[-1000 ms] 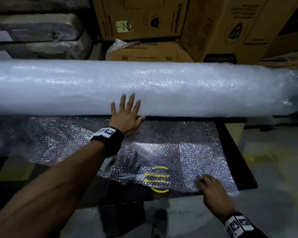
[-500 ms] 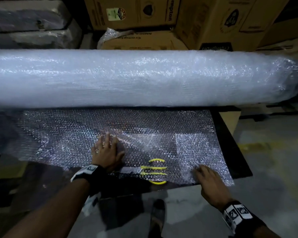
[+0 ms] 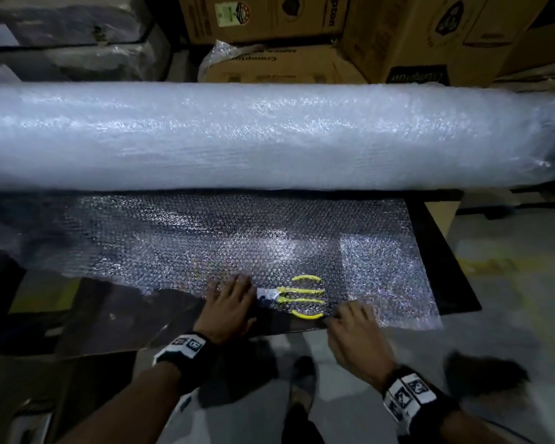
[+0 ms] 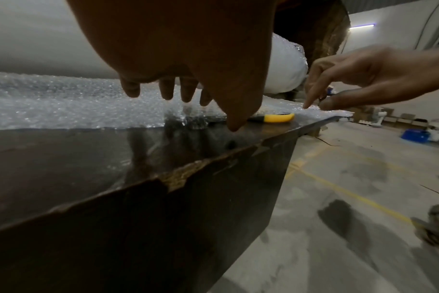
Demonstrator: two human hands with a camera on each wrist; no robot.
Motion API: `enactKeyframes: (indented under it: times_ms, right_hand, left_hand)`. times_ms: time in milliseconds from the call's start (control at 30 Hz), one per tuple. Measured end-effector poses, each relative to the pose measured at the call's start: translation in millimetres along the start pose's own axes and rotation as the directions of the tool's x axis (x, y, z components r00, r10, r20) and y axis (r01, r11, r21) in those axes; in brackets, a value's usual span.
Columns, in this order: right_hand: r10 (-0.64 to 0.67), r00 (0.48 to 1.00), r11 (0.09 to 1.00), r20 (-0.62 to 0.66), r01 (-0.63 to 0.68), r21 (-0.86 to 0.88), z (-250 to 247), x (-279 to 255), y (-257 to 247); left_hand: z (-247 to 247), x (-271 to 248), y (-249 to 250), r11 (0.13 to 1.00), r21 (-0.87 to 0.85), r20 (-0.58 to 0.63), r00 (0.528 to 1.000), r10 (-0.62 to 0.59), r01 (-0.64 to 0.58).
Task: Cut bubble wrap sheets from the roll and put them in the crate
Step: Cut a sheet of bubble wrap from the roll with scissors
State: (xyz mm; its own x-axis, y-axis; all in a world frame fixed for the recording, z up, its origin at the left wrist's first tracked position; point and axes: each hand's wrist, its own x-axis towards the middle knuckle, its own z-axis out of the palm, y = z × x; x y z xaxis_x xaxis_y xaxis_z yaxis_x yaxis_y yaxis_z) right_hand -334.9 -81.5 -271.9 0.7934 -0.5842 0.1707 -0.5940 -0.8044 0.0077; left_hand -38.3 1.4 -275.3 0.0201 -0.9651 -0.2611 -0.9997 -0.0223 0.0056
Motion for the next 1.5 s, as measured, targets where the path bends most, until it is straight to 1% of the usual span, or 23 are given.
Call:
enactKeyframes:
  times_ms: [67,133,300,433,533,633,733,833,900,1000,1067,1233,1333,1500]
  right_hand:
    - [-0.002,1.0,1.0,0.026,0.002,-0.004,7.6,4.1,-13.3]
    - [0.021,0.999,0.999,0.033,-0.02,-0.025,9.9,8.6,-20.7]
    - [0.087,0.994,0.996,0.066,-0.086,-0.02,5.9,16.1,-28.6]
    - [0.149,0.982,0.989,0.119,-0.147,-0.033,5.5,20.3,-31.1]
    - [0.157,0.975,0.988,0.157,-0.154,-0.034,6.6,22.7,-30.3]
    - [0.143,0.979,0.99,0.144,-0.141,-0.029,5.8,25.7,-32.0]
    - [0.115,0.989,0.993,0.097,-0.112,-0.037,5.1,24.8,-37.5]
    - [0.087,0.993,0.996,0.08,-0.084,-0.031,9.1,17.0,-40.4]
    - [0.082,0.993,0.996,0.088,-0.08,-0.025,12.6,12.3,-40.5]
    - [0.084,0.991,0.996,0.099,-0.084,-0.012,12.5,11.5,-40.2]
    - [0.087,0.992,0.996,0.09,-0.087,-0.004,11.3,13.6,-39.9]
    - [0.101,0.99,0.995,0.094,-0.099,-0.025,11.6,18.5,-38.5]
    - [0.11,0.988,0.994,0.107,-0.107,-0.035,11.5,20.6,-38.2]
    - [0.108,0.986,0.994,0.129,-0.105,-0.027,10.1,25.0,-40.0]
  left_hand:
    - [3.9,-0.3,3.1,1.0,-0.009,0.066,0.998,-0.02,0.02]
    - [3.8,0.3,3.8,1.0,-0.005,0.087,0.996,-0.022,0.022]
    - [0.1,1.1,10.0,0.998,-0.04,0.094,0.995,-0.034,0.038]
    - [-4.9,1.6,13.6,0.998,-0.049,0.115,0.993,-0.037,0.043]
    - [-3.6,1.0,15.9,0.997,-0.062,0.108,0.994,-0.034,0.041]
    - [-2.1,0.3,16.5,0.997,-0.06,0.079,0.996,-0.035,0.04]
    - [2.6,2.3,16.0,0.999,-0.045,0.059,0.998,-0.026,0.028]
    - [5.1,6.1,13.4,0.999,-0.033,-0.023,1.0,0.015,-0.016]
    - [4.0,8.7,12.7,0.999,0.001,-0.049,0.998,0.032,-0.032]
    - [3.5,13.3,14.7,0.997,0.023,-0.166,0.983,0.076,-0.073]
    - [4.9,15.6,15.2,0.996,0.038,-0.212,0.973,0.091,-0.085]
    - [4.5,16.2,15.6,0.996,0.03,-0.218,0.972,0.089,-0.085]
    - [4.6,16.8,14.6,0.996,0.033,-0.191,0.977,0.09,-0.086]
    - [1.6,18.6,15.4,0.997,-0.011,-0.134,0.989,0.068,-0.07]
